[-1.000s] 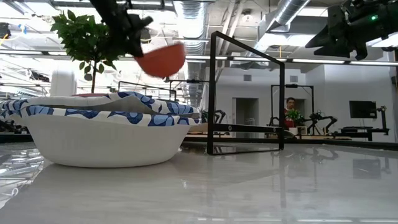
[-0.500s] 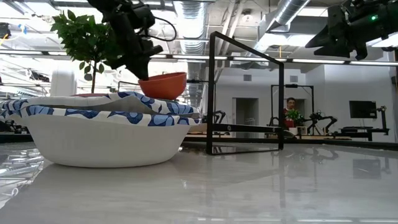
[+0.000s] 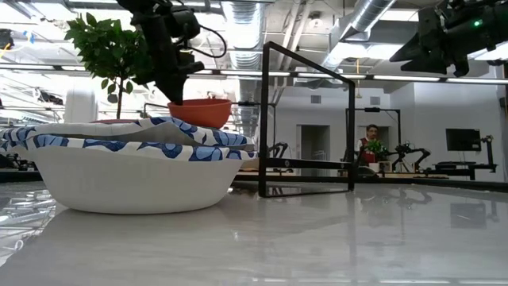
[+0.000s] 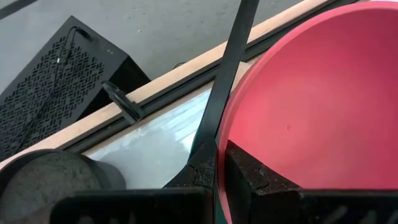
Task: Place and stack bowls onto a shelf
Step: Stack the orange bowl on the green bowl
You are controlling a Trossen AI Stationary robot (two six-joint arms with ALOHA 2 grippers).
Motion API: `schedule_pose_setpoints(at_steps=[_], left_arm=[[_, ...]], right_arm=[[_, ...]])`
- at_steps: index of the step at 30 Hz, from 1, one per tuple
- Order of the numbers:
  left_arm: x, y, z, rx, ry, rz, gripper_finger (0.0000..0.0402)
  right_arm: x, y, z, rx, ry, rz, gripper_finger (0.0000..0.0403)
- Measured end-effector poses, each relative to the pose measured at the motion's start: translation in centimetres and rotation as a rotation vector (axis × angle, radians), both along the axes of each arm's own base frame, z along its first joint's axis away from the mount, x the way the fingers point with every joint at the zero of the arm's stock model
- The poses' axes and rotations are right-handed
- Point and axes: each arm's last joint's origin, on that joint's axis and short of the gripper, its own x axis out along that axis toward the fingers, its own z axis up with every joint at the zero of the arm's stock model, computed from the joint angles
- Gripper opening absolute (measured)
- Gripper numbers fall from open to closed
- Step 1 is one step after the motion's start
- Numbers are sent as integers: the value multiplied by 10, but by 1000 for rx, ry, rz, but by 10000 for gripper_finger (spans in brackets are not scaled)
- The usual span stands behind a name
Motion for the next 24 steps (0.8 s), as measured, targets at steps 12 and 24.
schedule_pose_setpoints(at_steps=[12,24], left_arm=[[0,-2,-1,5,39,-33,0],[0,-3,-1,6,66,-66,25]], right_arm=[[0,0,0,0,0,0,260],[0,0,-1,0,14,1,260]])
